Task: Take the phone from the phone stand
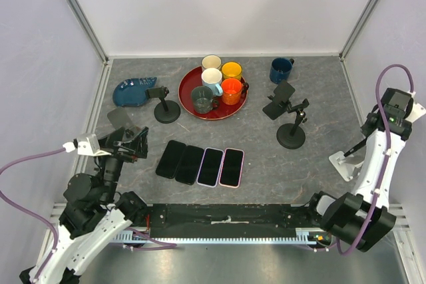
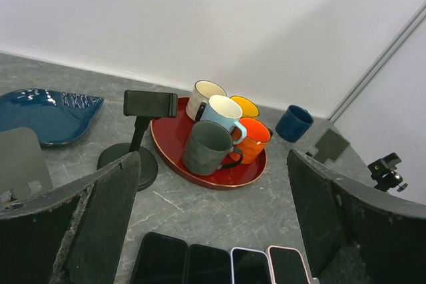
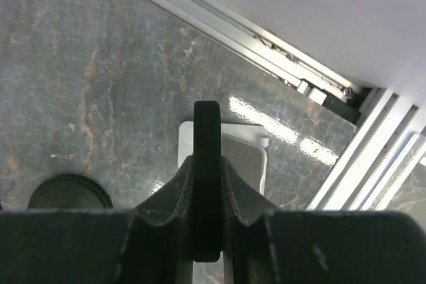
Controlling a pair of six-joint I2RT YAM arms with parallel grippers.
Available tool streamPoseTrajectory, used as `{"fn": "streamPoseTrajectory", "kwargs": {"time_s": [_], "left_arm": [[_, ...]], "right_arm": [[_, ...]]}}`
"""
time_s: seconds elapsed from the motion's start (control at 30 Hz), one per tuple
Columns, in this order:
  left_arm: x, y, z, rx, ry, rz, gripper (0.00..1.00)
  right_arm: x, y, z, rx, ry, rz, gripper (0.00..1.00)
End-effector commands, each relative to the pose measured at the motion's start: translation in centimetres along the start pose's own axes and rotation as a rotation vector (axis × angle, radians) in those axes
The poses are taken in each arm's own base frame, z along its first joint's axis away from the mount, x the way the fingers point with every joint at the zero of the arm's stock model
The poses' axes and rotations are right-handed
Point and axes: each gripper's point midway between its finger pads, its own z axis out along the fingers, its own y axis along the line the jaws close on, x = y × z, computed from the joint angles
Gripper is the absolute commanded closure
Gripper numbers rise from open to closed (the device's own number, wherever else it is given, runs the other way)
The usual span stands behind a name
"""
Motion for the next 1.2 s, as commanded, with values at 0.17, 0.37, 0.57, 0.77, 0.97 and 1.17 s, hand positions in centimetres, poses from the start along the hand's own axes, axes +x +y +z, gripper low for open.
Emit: {"fn": "streamPoseTrajectory", "kwargs": {"time_s": [0.17,0.37,0.57,0.77,0.97,1.17], "left_arm": [[0.5,0.0,0.7,-0.017,0.019,0.030,0.03],[0.9,0.1,1.1,-0.034,0.034,0.045,0.03],[1.3,0.8,1.5,-0.070,0.041,0.067,0.04],[1.4,1.7,1.8,-0.116,0.037,0.087,0.04],[1.2,3.3,2.1,-0.198,0.022,0.108,0.04],[0.7,5.2,2.2,-0.288,-0.002,0.117,0.04]], "right_arm": [[-7.8,1.8,-9.0,-0.089,-0.326,0.015,1.00],[-8.1,5.0,-14.0,-0.291,-0.417,-0.153,1.00],[-6.0,8.9,-18.4,-0.586,-0.452,-0.322,1.00],[-2.4,13.2,-22.4,-0.920,-0.397,-0.471,1.00],[2.1,15.3,-23.9,-1.107,-0.270,-0.601,1.00],[8.2,16.9,-25.7,-1.334,-0.062,-0.724,1.00]]}}
